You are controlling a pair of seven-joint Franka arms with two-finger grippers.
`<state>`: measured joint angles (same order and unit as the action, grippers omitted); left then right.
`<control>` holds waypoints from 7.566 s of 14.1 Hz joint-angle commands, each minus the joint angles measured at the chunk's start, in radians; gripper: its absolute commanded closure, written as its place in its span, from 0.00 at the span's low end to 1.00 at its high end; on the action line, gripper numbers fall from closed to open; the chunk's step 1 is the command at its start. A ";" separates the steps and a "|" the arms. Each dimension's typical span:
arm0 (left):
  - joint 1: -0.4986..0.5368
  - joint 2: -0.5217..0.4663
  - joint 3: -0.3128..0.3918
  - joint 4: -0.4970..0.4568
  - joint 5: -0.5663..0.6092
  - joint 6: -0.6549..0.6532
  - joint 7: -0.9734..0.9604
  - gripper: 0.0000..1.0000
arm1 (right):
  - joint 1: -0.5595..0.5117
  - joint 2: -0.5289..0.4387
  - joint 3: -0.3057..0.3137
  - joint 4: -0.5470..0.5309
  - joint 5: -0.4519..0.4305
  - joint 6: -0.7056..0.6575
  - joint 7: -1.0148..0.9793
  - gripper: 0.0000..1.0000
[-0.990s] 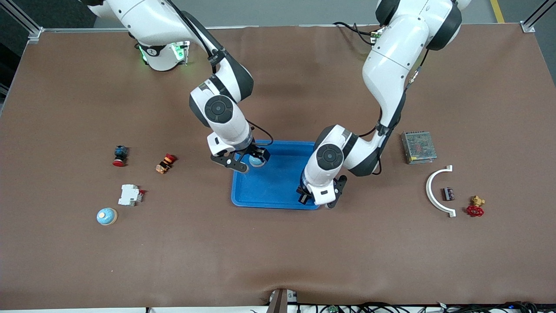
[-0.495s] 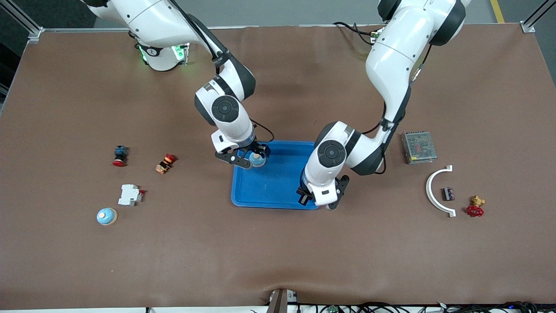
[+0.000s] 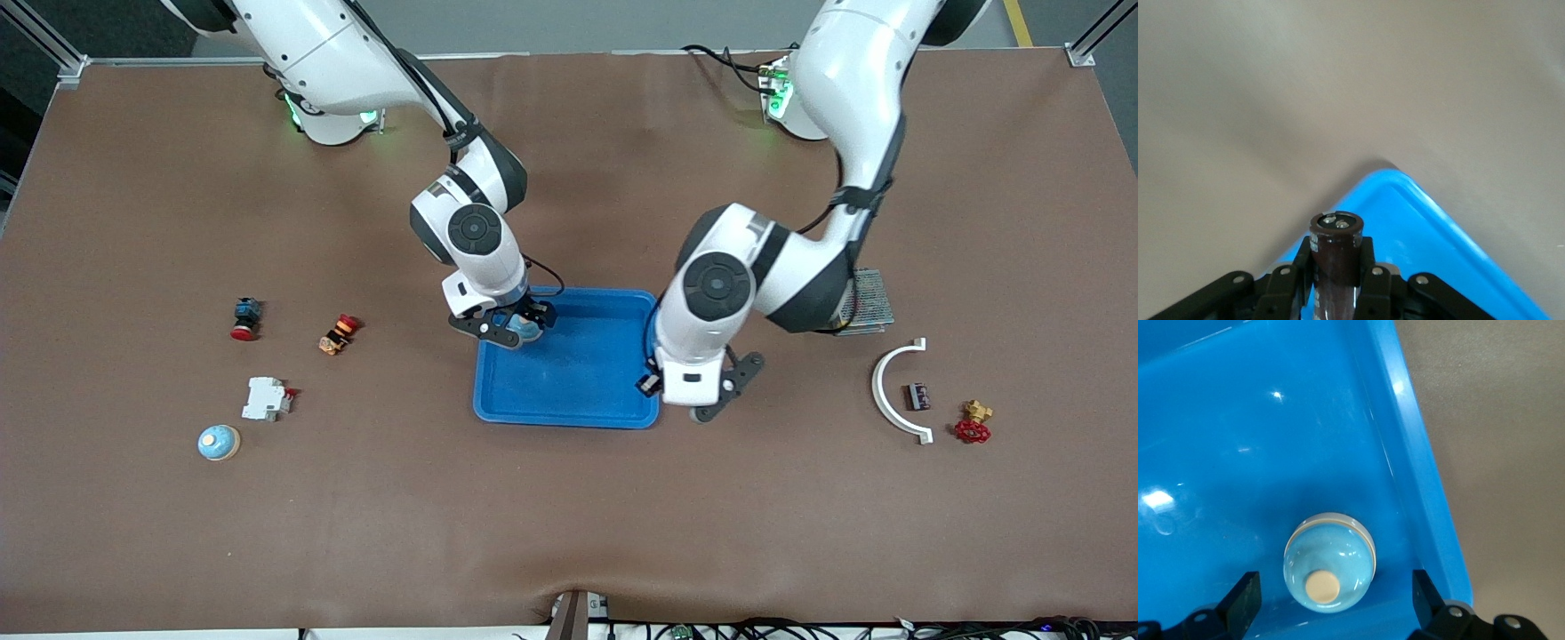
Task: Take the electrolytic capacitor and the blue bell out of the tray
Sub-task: 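Place the capacitor beside the first with the left gripper while the right gripper lifts, then carry the bell toward the white breaker while the left gripper retracts, then lower the bell beside the first bell and open the right gripper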
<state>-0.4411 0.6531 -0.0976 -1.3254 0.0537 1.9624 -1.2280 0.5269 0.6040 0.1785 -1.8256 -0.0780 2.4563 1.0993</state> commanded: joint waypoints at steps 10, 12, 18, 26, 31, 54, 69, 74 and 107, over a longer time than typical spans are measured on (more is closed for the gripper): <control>0.330 -0.144 -0.007 -0.166 0.006 -0.114 0.813 1.00 | 0.030 0.042 -0.022 0.031 -0.026 0.041 0.051 0.00; 0.366 -0.121 -0.002 -0.166 0.017 -0.096 0.875 1.00 | 0.031 0.043 -0.022 0.031 -0.026 0.041 0.054 0.00; 0.458 -0.060 -0.002 -0.279 0.058 0.136 1.004 1.00 | 0.056 0.065 -0.039 0.045 -0.028 0.041 0.063 0.00; 0.453 0.034 0.001 -0.320 0.078 0.282 0.987 1.00 | 0.058 0.071 -0.044 0.052 -0.031 0.041 0.063 0.51; 0.456 0.033 0.006 -0.397 0.078 0.372 0.989 1.00 | 0.048 0.068 -0.042 0.054 -0.026 0.039 0.063 1.00; 0.650 -0.308 -0.010 -0.308 -0.008 -0.098 1.260 0.00 | -0.628 -0.187 -0.031 0.103 0.098 -0.367 -1.309 1.00; 0.506 -0.556 0.047 -0.282 -0.068 -0.295 1.230 0.00 | -0.857 -0.095 -0.034 -0.009 0.096 -0.129 -1.720 1.00; 0.409 -0.607 0.104 -0.282 -0.069 -0.284 1.172 0.00 | -0.880 -0.033 -0.034 -0.009 0.096 -0.043 -1.762 1.00; 0.403 -0.612 0.108 -0.210 -0.066 -0.335 1.196 0.00 | -0.875 0.042 -0.031 -0.001 0.098 0.046 -1.751 0.00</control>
<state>-0.0320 0.0319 0.0110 -1.5559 -0.0005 1.6519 -0.0393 -0.3316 0.6452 0.1304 -1.8316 0.0086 2.5046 -0.6408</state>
